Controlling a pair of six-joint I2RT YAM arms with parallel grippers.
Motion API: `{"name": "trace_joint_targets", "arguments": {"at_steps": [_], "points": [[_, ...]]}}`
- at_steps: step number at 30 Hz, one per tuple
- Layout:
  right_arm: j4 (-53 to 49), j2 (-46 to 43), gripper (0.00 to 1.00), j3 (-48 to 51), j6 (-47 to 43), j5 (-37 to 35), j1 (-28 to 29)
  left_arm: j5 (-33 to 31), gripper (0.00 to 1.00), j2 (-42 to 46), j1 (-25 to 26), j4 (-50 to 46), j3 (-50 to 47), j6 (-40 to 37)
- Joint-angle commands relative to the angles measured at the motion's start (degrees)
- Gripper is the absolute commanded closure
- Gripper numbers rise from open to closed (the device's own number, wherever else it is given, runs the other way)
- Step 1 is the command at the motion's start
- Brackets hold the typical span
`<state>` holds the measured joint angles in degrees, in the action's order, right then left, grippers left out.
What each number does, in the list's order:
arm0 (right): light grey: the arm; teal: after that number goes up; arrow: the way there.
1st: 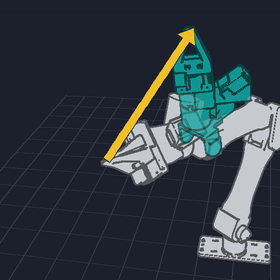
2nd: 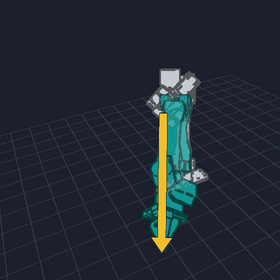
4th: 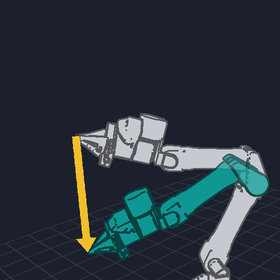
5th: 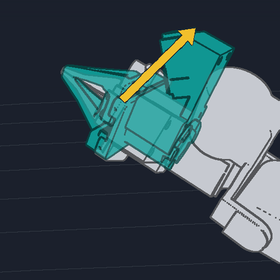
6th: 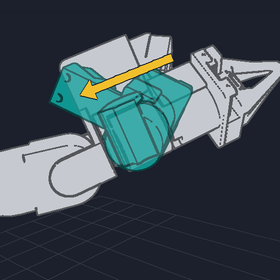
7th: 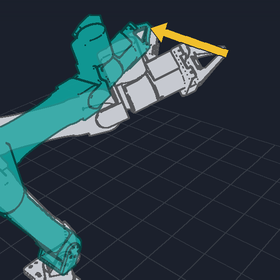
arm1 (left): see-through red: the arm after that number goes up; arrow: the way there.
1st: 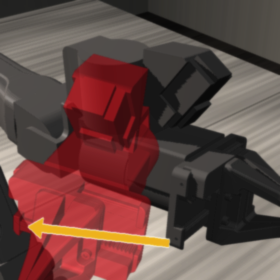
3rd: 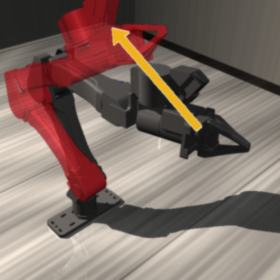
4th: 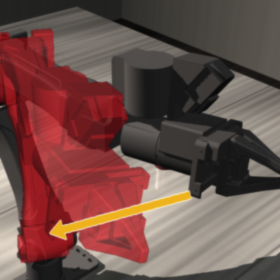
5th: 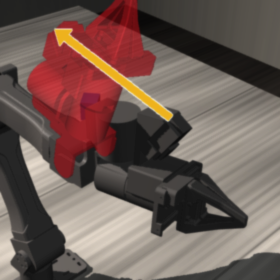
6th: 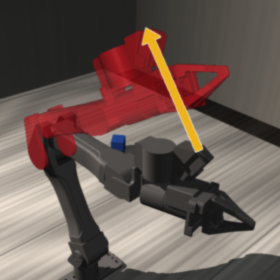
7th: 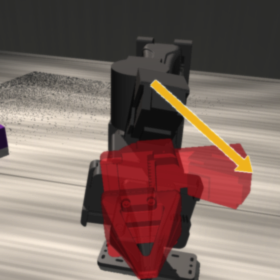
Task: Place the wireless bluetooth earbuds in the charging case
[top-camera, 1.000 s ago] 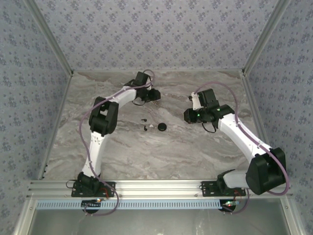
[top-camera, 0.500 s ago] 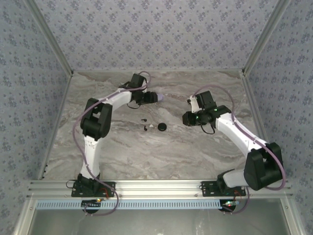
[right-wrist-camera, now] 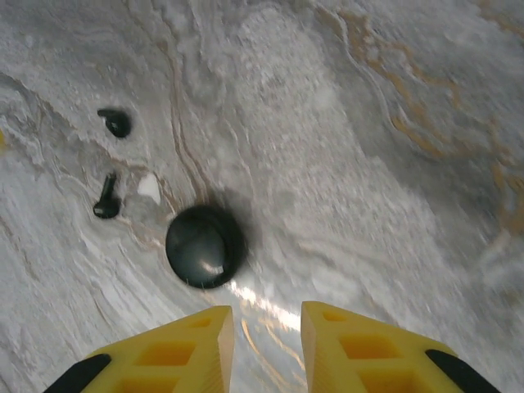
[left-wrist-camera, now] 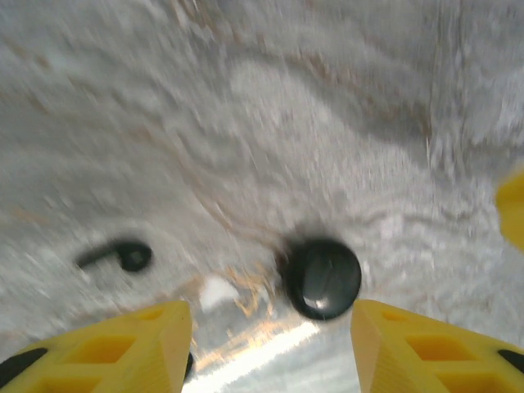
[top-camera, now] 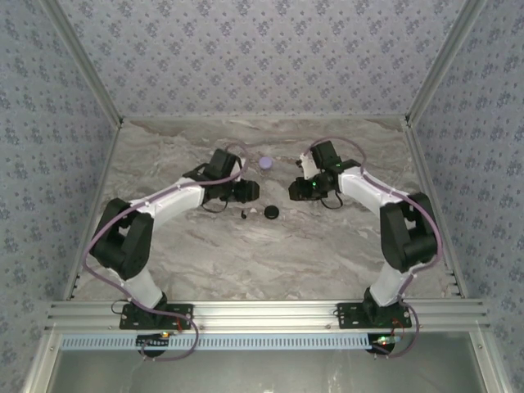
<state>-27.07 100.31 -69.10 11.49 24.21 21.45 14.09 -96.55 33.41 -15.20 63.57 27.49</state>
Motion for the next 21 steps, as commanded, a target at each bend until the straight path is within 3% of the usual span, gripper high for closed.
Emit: {"name": "trace_joint_targets", "arguments": {"at_steps": [1,11,21], "points": [[0.2,4.4,0.67,-4.9,-1.1,4.3,0.9,-1.1,0.5,1.9,2.1,0.6,-2.7,3.2],[-3.1,17.1,0.65,-14.8,-2.2,8.0,3.0,4.0,0.68,-1.0,4.6,11.3,-9.1,9.4],[-5.1,21.1,0.68,-17.1,-2.7,6.6,3.9,7.5,0.78,-7.1,5.4,16.1,-7.9,12.0]]}}
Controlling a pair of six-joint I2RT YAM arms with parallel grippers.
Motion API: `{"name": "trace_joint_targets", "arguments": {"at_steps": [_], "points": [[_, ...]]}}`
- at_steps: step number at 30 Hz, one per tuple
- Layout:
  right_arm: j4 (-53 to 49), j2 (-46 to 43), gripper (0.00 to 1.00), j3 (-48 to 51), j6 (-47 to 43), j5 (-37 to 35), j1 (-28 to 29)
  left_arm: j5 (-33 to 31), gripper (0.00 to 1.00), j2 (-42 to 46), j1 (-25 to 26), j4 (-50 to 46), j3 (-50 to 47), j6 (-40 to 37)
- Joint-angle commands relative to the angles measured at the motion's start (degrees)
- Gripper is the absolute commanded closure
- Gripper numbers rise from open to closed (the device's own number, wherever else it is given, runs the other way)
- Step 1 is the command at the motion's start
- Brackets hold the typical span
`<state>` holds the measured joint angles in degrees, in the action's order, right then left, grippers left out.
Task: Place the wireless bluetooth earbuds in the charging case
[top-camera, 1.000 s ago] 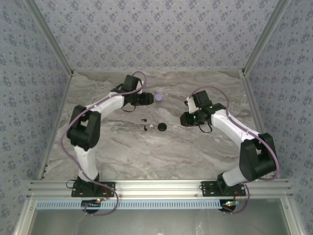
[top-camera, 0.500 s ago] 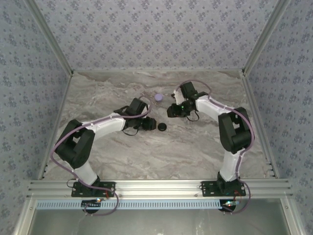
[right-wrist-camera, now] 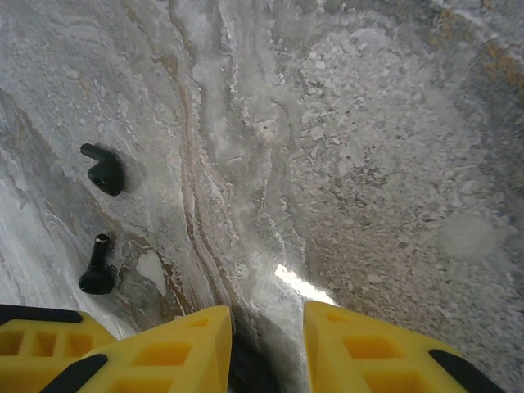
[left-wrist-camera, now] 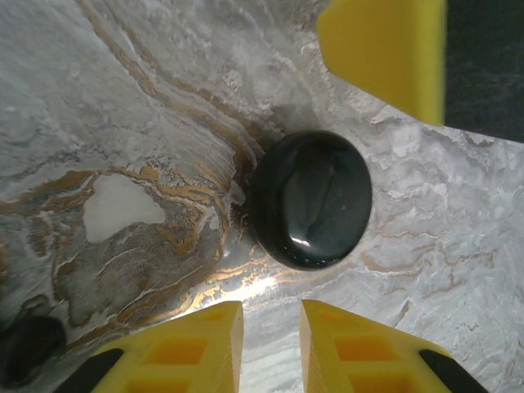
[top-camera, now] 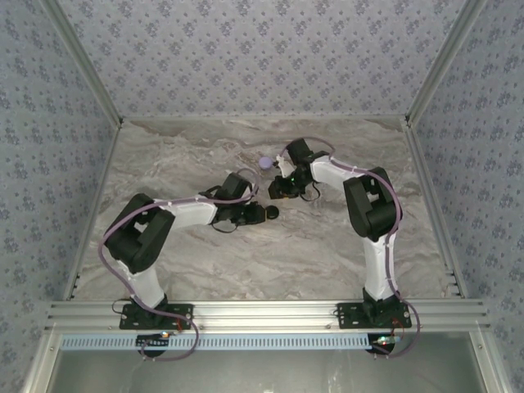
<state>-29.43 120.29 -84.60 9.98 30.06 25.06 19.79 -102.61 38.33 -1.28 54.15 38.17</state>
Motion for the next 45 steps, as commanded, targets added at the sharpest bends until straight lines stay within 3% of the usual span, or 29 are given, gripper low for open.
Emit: {"name": "trace_joint_targets", "arguments": {"at_steps": [1,7,30,41,45], "points": [[-3.0,1.3,0.68,-1.6,-1.3,0.9,0.2,2.0,0.79,-1.4,0.5,2.1,1.6,1.4],[-3.6,1.8,0.69,-1.0,-1.5,0.8,0.3,2.6,0.81,-3.9,0.5,2.9,2.3,2.1],[-3.3,-6.2,0.71,9.1,-0.3,-4.6,0.8,-6.0,0.82,-5.6,0.5,-2.7,4.6,3.2],[-2.6,-9.4,0.71,11.3,2.4,-8.7,0.8,-8.5,0.81,-1.9,0.5,-5.6,4.3,1.6],[-2.7,-12.1,0.7,12.0,3.8,-10.8,0.5,-8.9,0.76,1.4,0.5,-6.4,3.8,-0.2]]}}
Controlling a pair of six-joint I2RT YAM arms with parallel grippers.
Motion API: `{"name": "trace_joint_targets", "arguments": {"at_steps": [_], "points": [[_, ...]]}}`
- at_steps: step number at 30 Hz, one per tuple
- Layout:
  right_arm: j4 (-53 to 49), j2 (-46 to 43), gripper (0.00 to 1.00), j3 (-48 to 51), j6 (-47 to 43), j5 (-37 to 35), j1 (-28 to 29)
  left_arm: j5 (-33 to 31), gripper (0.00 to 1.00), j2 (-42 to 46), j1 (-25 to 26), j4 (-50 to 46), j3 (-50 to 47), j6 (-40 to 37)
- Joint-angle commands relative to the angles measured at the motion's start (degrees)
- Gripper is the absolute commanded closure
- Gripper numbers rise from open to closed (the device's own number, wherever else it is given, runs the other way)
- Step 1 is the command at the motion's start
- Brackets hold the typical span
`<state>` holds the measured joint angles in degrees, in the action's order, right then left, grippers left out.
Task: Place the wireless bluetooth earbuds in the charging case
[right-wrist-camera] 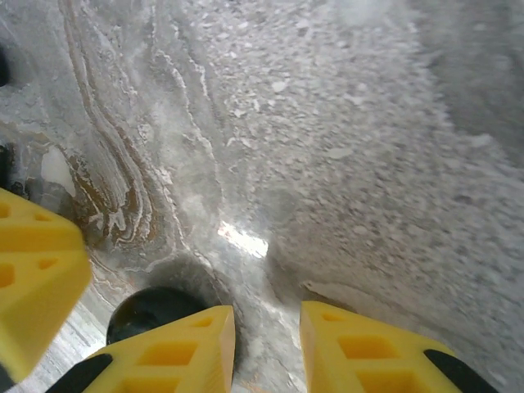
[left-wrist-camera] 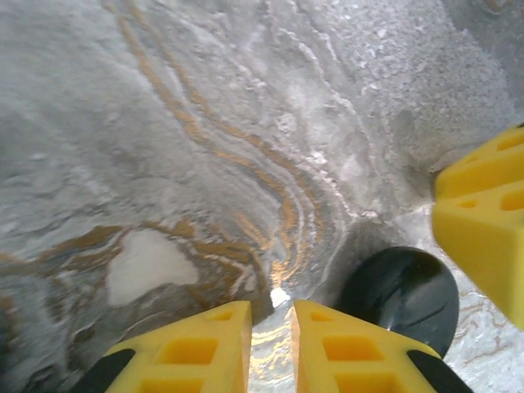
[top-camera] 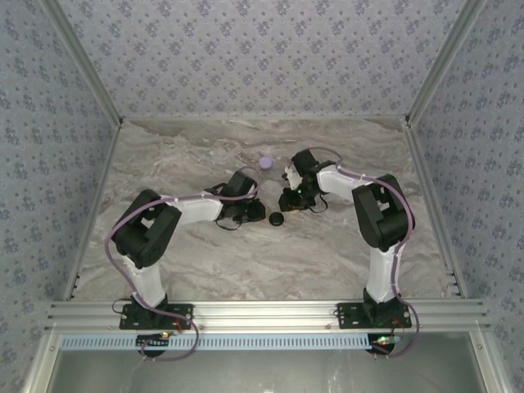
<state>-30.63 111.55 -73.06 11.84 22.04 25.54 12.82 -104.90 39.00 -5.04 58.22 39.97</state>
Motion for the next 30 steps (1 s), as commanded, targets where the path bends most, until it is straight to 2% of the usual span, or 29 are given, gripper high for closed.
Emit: {"name": "trace_joint_targets", "arguments": {"at_steps": [1,6,10,18,30], "points": [[-1.5,-4.1,0.7,0.9,2.4,-2.9,-0.1,-1.7,0.74,4.5,-0.2,-2.5,-0.6,-2.3],[0.7,-7.5,0.68,4.0,4.3,0.9,-0.7,4.0,0.65,5.9,-0.2,0.9,-1.3,-2.5],[3.4,-8.6,0.69,7.3,6.1,5.5,-0.7,7.4,0.62,4.9,-0.2,3.8,-1.9,-0.6],[5.0,-7.4,0.73,9.2,7.2,7.3,-0.4,9.1,0.54,3.3,-0.3,7.3,-4.1,2.1],[6.0,-5.3,0.73,9.0,7.3,8.3,0.0,10.3,0.53,0.8,-0.3,9.4,-4.5,2.7]]}}
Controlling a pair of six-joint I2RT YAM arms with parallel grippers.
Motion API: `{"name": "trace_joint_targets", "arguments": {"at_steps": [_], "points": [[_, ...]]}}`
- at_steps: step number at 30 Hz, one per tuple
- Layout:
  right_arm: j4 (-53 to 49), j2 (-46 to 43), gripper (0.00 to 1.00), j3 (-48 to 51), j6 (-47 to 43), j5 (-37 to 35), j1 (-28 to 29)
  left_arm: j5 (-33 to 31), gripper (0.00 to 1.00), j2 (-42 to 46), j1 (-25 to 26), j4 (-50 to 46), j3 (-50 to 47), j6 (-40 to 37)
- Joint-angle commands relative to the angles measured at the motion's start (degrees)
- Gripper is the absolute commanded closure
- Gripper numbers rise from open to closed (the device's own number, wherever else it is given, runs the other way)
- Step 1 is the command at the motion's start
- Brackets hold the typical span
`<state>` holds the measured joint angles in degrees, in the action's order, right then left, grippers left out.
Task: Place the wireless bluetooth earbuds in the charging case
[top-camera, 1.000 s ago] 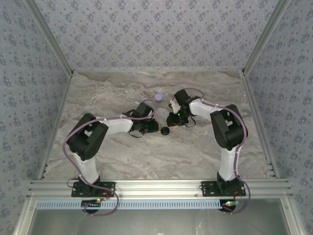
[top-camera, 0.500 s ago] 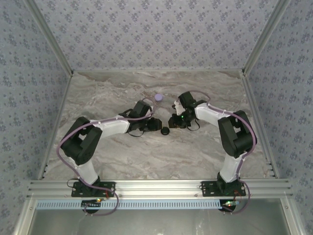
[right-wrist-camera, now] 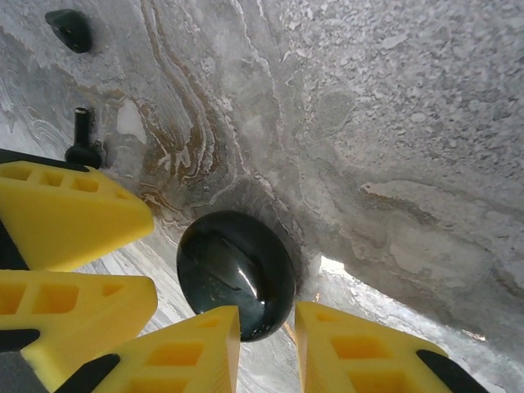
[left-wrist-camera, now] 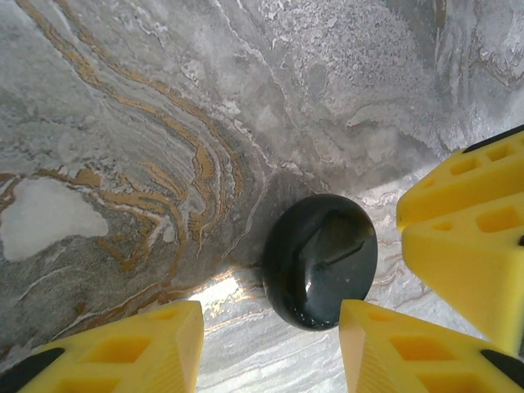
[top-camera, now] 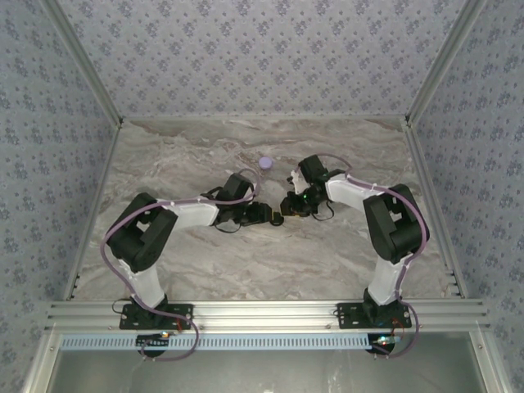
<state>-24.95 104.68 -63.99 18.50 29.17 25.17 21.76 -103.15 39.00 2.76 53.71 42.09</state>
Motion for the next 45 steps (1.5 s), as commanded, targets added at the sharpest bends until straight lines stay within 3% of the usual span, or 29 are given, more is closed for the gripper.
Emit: {"name": "trace_joint_targets", "arguments": {"at_steps": [1,25,45], "points": [[0.4,1.7,0.73,-0.1,0.7,1.2,0.4,1.5,0.53,-1.1,-0.2,1.7,0.0,0.7],[3.2,3.1,0.74,2.5,2.8,1.8,0.5,7.3,0.57,-6.1,-0.1,12.2,-1.6,7.7],[8.6,2.5,0.77,5.4,7.8,3.8,-0.7,8.9,0.67,-7.2,0.0,19.3,-3.4,13.6]]}}
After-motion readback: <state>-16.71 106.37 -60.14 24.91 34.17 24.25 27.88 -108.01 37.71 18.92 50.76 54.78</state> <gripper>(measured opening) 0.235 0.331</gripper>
